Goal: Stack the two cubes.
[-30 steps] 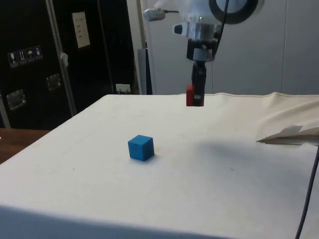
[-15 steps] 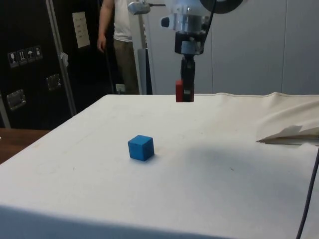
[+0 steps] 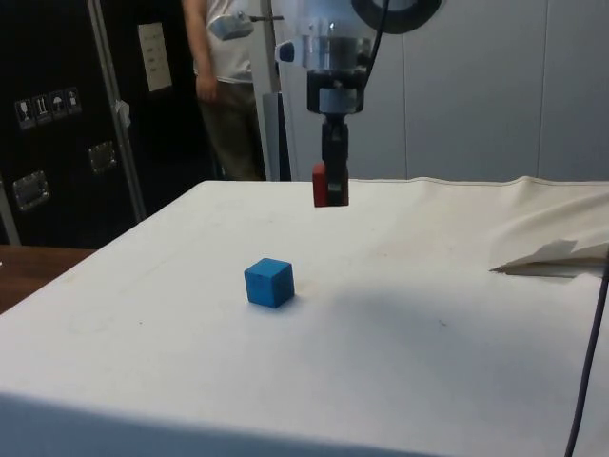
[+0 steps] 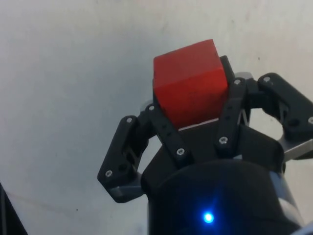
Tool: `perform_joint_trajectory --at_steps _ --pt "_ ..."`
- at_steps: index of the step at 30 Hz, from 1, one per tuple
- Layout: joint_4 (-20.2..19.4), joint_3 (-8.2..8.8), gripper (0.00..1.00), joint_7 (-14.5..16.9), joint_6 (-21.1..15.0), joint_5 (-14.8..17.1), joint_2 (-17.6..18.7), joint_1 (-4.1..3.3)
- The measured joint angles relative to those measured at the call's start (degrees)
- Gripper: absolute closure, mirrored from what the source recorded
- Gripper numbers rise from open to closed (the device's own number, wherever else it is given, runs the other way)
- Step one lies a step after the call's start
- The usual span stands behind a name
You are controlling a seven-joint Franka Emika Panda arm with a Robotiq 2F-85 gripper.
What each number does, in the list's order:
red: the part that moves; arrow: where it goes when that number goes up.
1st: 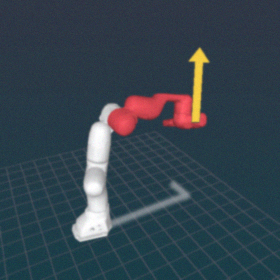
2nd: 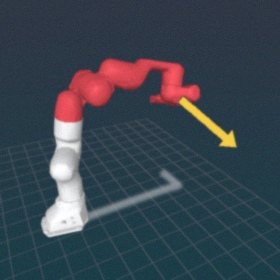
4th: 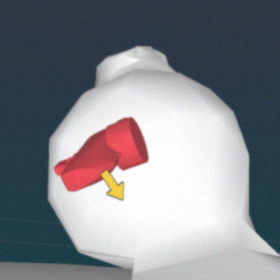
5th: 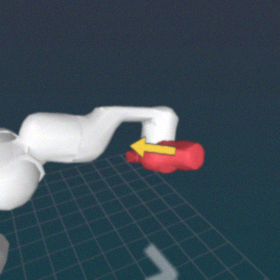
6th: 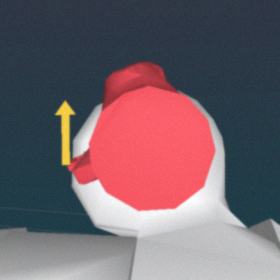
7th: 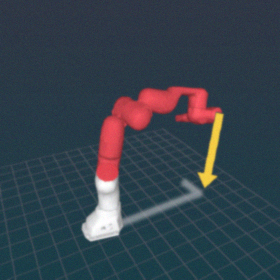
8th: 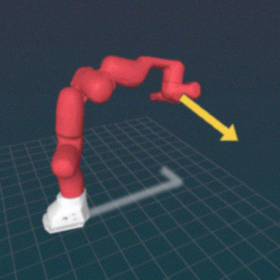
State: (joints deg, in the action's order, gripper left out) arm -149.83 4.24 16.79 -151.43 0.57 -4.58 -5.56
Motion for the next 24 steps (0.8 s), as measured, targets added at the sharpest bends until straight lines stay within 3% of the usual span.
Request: perform_joint_trajectory --at_steps 3,13,24 --pt "1.9 -1.20 0.98 -1.0 0.5 0.0 1.9 -0.06" --pt "5.0 -2.81 0.98 -2.3 1.2 -0.1 4.9 -0.11" --pt "11.4 -5.33 0.98 -5.2 3.2 -1.0 10.6 -0.29"
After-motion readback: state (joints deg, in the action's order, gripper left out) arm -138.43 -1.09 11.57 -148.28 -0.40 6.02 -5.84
